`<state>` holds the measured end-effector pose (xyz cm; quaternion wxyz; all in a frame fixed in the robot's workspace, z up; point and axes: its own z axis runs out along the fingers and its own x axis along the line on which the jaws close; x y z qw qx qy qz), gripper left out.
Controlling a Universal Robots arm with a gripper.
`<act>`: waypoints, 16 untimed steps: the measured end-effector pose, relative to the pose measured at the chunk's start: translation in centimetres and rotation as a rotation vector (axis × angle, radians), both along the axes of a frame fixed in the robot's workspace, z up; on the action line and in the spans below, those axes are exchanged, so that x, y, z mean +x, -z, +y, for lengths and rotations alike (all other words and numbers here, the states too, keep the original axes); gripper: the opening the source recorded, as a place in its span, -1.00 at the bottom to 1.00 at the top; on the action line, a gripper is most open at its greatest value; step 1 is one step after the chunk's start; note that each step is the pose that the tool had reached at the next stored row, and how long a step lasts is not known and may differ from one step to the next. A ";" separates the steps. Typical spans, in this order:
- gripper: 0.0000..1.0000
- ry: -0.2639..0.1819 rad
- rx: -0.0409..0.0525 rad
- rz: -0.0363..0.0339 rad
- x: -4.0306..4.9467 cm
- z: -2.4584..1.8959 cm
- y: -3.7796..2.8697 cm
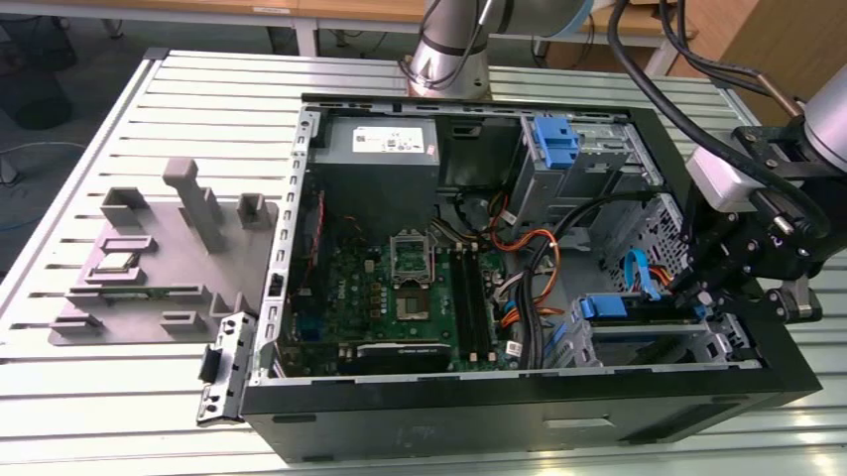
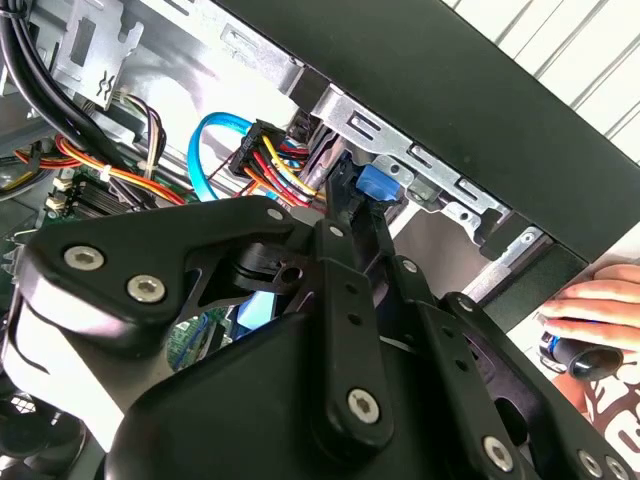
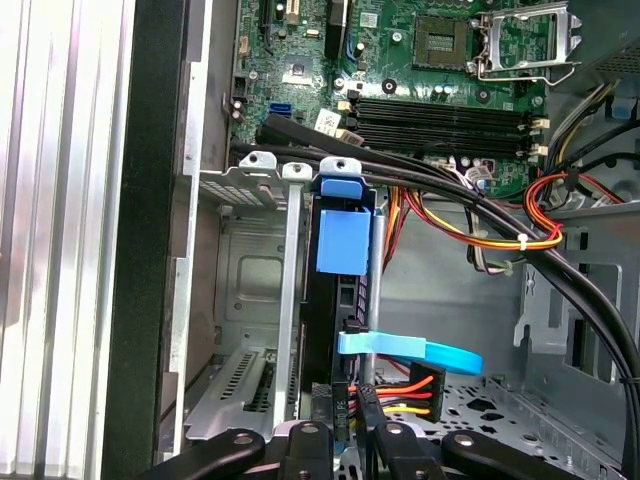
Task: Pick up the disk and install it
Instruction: 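Insert the second disk wire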
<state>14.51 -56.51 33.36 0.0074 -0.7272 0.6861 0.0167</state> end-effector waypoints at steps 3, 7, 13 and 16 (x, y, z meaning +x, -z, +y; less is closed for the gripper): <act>-0.66 0.000 -0.0002 0.0000 0.00 0.00 0.00; -0.66 0.000 0.0000 0.0000 0.00 0.00 0.01; -0.66 0.000 0.0004 0.0000 0.00 0.00 -0.14; -0.66 0.000 0.0002 0.0000 0.00 0.00 -0.39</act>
